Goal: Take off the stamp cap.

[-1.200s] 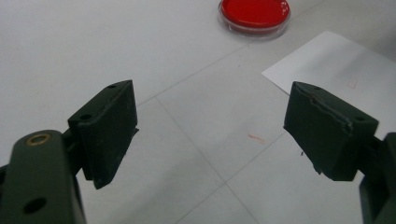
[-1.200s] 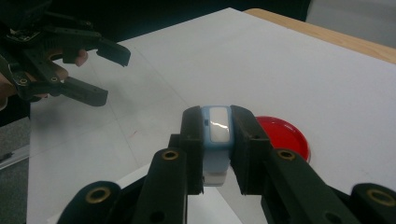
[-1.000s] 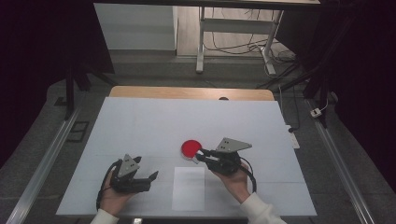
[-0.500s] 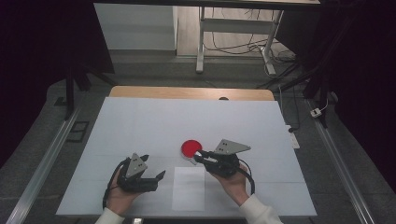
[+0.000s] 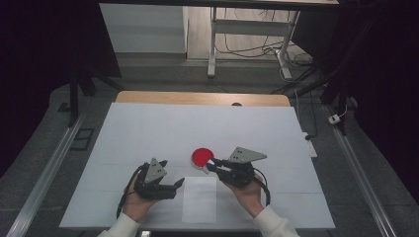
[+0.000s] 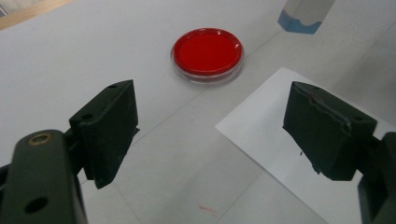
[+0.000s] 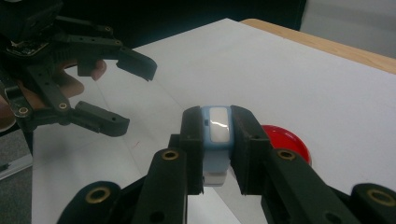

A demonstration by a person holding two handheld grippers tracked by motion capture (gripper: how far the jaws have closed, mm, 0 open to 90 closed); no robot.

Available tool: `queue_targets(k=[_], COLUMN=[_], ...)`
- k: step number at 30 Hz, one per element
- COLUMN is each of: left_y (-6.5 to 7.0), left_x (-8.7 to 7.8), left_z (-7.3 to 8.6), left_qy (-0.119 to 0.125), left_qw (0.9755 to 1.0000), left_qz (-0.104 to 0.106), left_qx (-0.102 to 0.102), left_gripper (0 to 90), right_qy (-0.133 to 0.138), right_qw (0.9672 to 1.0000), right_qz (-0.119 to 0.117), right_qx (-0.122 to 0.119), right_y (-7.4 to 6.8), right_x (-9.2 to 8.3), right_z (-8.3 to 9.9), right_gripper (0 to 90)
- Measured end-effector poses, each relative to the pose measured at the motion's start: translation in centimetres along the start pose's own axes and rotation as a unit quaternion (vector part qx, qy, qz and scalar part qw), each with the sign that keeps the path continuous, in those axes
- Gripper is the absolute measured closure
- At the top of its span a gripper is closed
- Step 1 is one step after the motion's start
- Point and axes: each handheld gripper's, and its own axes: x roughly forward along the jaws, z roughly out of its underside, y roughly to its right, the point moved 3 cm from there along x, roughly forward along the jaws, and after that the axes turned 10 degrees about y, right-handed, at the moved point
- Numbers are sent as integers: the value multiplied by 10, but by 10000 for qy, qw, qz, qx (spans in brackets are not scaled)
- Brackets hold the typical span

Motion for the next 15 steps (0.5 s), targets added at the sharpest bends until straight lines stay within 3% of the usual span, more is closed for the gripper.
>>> queue_targets(k=[15], left_y=[15], left_x=[20], left_z=[-8], left_qy=[-29], left_qw=[9997], left_qz=[248], left_qx=[53], left_gripper=[203], right_qy=[-39], right_qw=[10000], right_qz=[-2], right_qx=[64], right_y=[0], right_x=[1], right_z=[3], right_gripper=[747])
